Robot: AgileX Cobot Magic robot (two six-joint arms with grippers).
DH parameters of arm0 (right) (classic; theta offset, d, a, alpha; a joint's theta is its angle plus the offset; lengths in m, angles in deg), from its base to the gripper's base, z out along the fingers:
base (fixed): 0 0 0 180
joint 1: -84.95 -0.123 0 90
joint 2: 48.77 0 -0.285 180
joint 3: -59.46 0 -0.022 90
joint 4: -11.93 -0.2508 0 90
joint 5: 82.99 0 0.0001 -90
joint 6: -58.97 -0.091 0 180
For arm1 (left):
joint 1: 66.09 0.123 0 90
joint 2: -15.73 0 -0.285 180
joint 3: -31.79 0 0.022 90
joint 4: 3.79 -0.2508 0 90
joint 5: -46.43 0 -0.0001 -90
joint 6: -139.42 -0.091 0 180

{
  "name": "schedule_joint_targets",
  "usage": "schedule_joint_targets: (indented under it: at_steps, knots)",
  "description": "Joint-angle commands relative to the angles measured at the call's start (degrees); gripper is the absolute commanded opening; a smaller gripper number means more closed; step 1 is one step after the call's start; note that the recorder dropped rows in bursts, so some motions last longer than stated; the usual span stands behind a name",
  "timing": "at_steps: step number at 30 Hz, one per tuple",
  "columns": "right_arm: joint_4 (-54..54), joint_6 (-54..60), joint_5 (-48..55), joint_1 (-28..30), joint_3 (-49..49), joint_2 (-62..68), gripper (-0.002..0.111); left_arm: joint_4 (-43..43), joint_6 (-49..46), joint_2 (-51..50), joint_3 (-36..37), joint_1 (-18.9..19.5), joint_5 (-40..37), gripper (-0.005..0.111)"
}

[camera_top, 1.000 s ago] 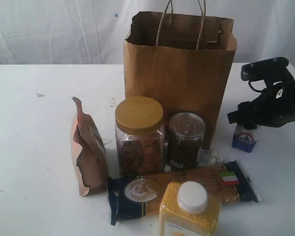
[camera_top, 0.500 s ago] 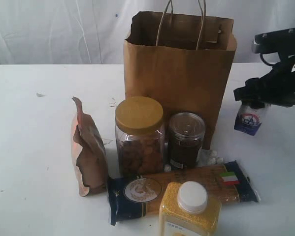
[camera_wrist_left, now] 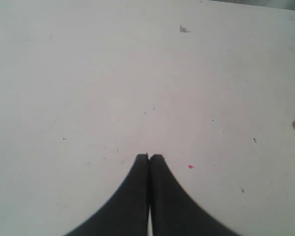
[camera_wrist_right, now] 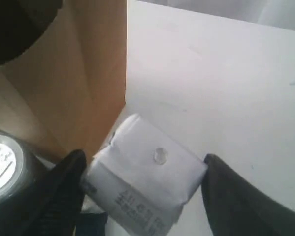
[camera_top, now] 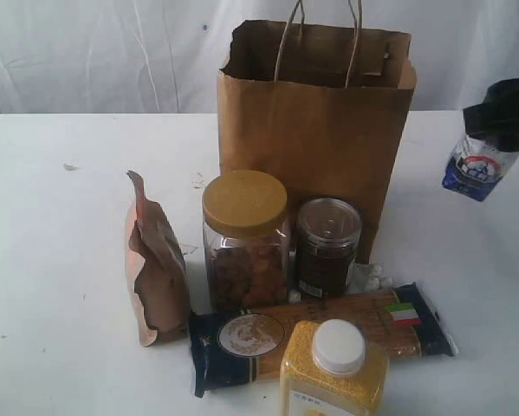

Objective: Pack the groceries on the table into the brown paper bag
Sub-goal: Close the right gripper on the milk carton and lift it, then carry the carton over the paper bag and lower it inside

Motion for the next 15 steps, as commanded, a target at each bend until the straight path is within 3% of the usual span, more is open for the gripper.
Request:
schedule_joint_targets:
  at_steps: [1,7,15]
  knots:
    - [-0.3,-0.3,0.6,0.4,-4.0,-4.0,0.045,-0.1,0.0,0.3,0.2,-0.2,0.1,0.0]
    - [-2.1,-0.3,0.6,0.4,-5.0,-5.1,0.045,-0.1,0.0,0.3,0.2,-0.2,0.1,0.0]
    - [-16.5,1.6,-2.3,0.4,8.5,-5.1,0.043,-0.1,0.0,0.3,0.2,-0.2,0.1,0.0]
